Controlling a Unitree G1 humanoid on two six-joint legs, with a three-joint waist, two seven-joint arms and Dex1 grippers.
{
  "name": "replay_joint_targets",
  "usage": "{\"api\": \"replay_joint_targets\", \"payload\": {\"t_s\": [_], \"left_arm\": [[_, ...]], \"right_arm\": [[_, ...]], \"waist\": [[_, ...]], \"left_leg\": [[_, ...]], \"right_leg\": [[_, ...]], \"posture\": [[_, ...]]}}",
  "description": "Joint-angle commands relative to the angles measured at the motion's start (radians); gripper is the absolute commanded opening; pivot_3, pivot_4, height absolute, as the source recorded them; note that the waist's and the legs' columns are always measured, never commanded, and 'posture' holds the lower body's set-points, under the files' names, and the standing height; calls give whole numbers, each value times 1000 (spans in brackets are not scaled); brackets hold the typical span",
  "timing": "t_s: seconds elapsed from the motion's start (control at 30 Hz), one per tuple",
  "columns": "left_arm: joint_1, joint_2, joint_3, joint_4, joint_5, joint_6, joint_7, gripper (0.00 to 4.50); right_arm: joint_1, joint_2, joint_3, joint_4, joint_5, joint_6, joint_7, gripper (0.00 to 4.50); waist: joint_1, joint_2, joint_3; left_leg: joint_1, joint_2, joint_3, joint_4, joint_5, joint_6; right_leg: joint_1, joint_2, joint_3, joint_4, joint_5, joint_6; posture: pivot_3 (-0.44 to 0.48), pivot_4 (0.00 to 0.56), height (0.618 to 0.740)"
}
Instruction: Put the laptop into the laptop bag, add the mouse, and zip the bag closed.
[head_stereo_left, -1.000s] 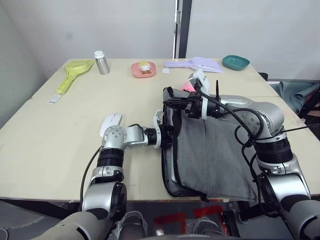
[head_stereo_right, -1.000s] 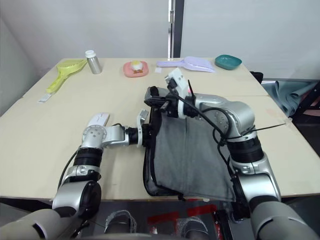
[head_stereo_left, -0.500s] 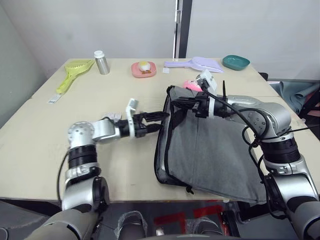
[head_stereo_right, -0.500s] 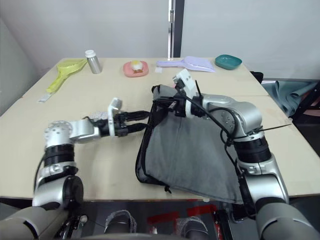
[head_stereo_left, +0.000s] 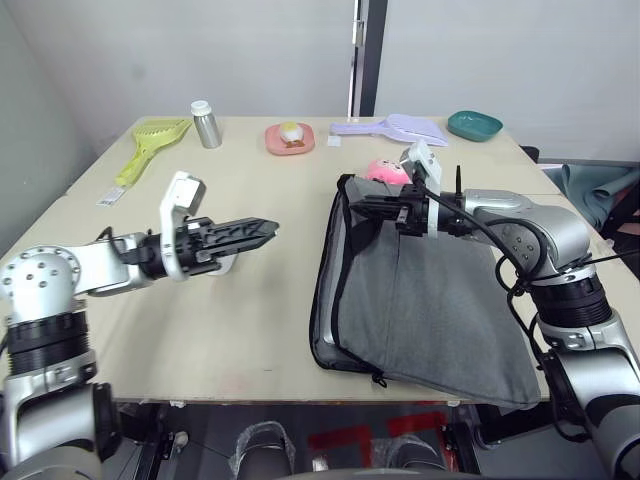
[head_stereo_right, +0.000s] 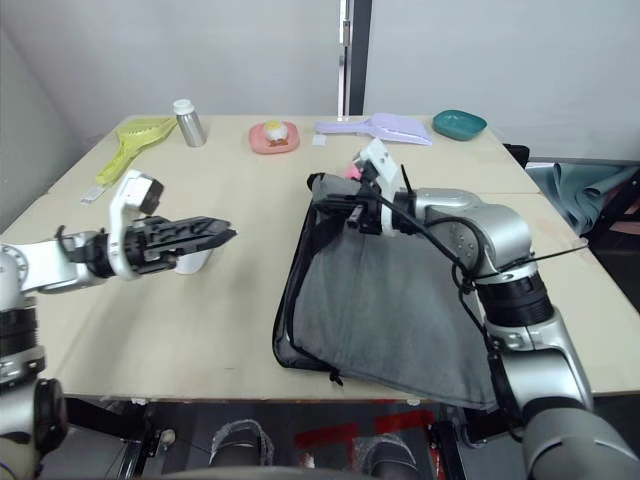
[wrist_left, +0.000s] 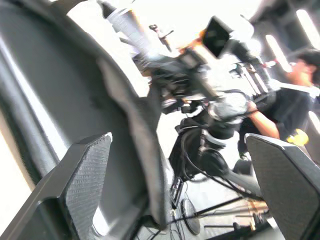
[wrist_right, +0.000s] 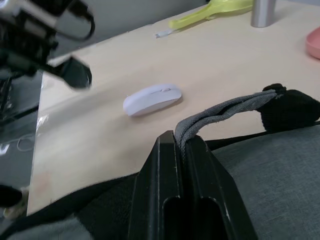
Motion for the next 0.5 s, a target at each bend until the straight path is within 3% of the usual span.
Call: {"api": "replay_joint_targets", "payload": {"t_s": [0.03,0.27,0.5], "left_arm": [[16,81,0,-27,49,-71,-157,4468],[60,183,4,3,119,-151,-337,4468],[272,341,-37,0,352,-356,-602,4468]], "right_arm": [[-26,-58,1,52,-50,-74,83,0],[-61,-118,20,154,-130,-153,186,0],[-76,-126,9,143,-137,-169,250,0]], "waist": [[-1,0,0],[-4,0,0],[-12,0,0]], "left_leg": [[0,0,0,0,0,0],[0,0,0,0,0,0],[0,0,0,-1,-2,4]], "right_leg": [[0,0,0,0,0,0],[0,0,0,0,0,0],[0,0,-1,0,-1,-2]], "posture": [[0,150,740],[0,150,740],[0,150,740]]}}
